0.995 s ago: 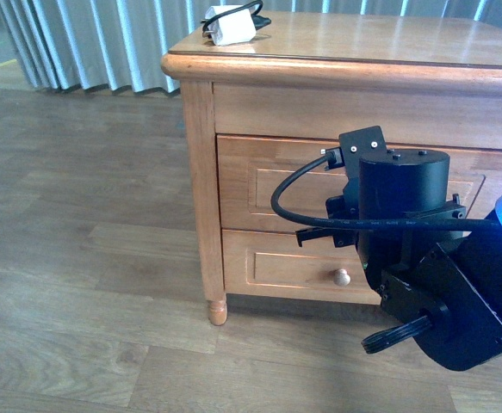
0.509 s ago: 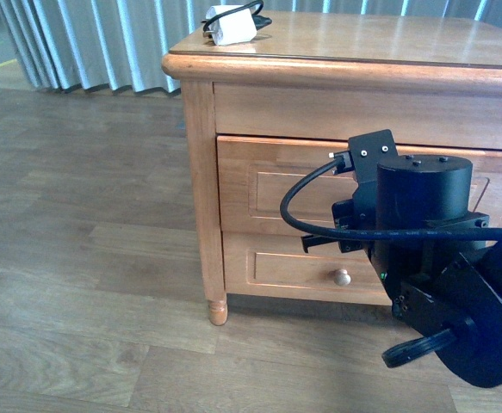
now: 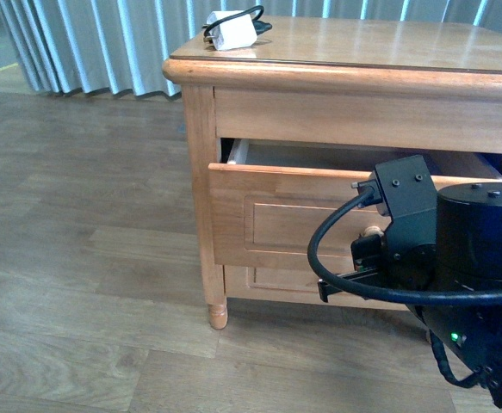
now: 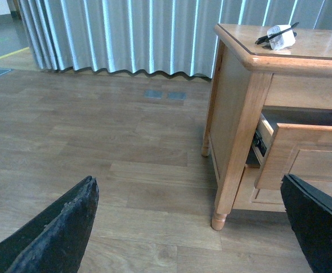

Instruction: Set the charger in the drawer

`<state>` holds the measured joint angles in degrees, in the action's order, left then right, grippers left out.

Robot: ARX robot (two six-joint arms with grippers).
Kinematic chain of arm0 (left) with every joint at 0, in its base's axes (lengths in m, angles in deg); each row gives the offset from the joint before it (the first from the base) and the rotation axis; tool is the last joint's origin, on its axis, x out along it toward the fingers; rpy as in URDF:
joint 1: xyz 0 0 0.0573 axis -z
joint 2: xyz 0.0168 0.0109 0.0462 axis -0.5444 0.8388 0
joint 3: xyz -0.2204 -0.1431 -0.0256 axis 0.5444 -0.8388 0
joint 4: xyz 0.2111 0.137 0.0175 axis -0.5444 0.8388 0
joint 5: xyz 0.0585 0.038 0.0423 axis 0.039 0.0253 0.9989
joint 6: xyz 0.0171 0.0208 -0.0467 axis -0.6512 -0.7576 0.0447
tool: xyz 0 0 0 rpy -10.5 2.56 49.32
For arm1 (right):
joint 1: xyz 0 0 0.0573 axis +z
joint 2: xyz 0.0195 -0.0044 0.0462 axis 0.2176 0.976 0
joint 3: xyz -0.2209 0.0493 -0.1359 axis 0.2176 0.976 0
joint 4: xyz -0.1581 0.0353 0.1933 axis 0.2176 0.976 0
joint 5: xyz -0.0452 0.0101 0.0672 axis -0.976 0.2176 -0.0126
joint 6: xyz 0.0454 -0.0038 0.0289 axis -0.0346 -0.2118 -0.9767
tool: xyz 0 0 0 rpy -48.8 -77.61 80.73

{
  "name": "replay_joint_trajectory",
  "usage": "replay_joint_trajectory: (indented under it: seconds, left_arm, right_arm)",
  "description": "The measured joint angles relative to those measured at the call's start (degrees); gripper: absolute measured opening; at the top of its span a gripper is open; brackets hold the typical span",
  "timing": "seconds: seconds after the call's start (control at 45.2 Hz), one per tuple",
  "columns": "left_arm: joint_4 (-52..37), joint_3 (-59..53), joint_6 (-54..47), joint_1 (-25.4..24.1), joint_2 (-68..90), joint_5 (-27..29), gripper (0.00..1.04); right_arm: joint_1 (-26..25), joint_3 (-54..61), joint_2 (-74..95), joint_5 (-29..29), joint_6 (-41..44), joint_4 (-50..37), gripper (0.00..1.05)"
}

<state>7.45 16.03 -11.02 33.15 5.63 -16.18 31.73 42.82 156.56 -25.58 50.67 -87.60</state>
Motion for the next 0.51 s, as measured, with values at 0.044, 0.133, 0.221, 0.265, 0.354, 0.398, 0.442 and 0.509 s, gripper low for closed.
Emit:
replay_joint_trajectory:
  seconds: [0.044,0.133,0.221,0.265,0.354,0.398,0.442,0.509]
  left_arm:
    - [0.0,0.0,0.0,0.0,0.0,0.0,0.99]
    - [0.0,0.0,0.0,0.0,0.0,0.0,0.99]
    - [0.0,0.0,0.0,0.0,0.0,0.0,0.99]
    - [0.0,0.0,0.0,0.0,0.0,0.0,0.99]
    - [0.0,0.0,0.0,0.0,0.0,0.0,0.99]
    - [0.0,0.0,0.0,0.0,0.0,0.0,0.99]
    - [0.0,0.0,0.0,0.0,0.0,0.0,0.99]
    - [0.0,0.0,0.0,0.0,0.0,0.0,0.99]
  right_arm:
    - [-0.3,1.5,-1.0,1.1,0.0,-0.2,0.23]
    - [-0.7,3.8,-2.2,2.9,-0.1,-0.8,0.22]
    - [-1.1,6.8,-3.7,5.0,0.0,-2.1,0.22]
    - [-1.5,8.3,-4.5,6.2,0.1,-2.4,0.22]
    - [-2.2,11.2,-6.1,8.8,0.4,-3.4,0.22]
    - [-2.4,12.9,-6.7,9.8,0.7,-4.1,0.22]
    - [-2.6,14.4,-7.5,10.6,1.0,-4.7,0.22]
    - [-2.8,15.8,-8.4,11.4,1.1,-4.8,0.21]
